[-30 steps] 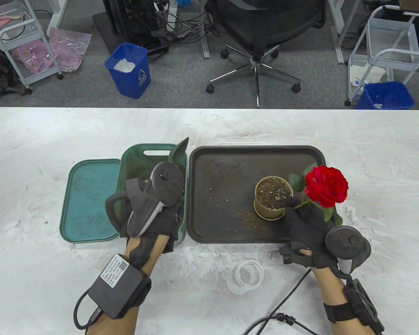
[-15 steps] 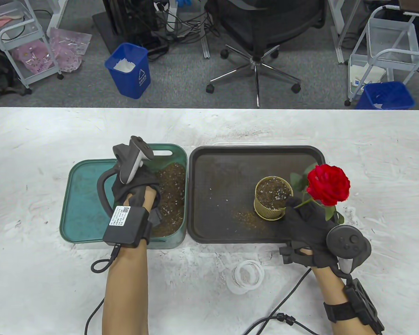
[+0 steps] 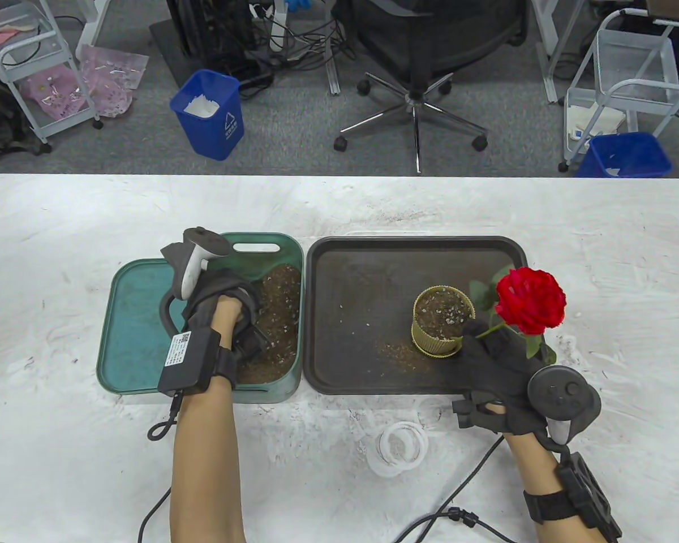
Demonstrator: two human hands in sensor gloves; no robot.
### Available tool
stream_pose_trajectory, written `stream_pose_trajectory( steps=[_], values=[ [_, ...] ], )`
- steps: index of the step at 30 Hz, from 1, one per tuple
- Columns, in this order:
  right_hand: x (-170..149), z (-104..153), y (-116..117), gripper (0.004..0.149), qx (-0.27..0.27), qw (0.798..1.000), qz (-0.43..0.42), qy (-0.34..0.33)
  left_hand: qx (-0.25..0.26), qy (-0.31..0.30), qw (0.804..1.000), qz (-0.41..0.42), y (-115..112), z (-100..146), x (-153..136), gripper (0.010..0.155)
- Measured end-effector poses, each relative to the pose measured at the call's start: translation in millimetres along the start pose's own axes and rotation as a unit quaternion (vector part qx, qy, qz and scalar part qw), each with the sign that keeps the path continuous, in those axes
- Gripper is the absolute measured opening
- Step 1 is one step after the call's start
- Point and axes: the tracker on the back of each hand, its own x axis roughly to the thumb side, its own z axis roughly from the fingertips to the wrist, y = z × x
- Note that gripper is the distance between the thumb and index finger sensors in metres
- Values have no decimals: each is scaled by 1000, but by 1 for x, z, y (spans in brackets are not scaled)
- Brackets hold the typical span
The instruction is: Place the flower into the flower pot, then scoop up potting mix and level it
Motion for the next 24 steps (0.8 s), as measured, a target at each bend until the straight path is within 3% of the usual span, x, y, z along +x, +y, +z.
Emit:
stream_pose_trajectory(
  steps=[9,24],
  values=[
    [0,0,0,37,2,1000,-3,1,-78,-3,991,111,-11,-6,-10,54],
    [0,0,0,37,2,1000,-4,2,-116,-49,971,204,-16,18,-11,55]
  ],
)
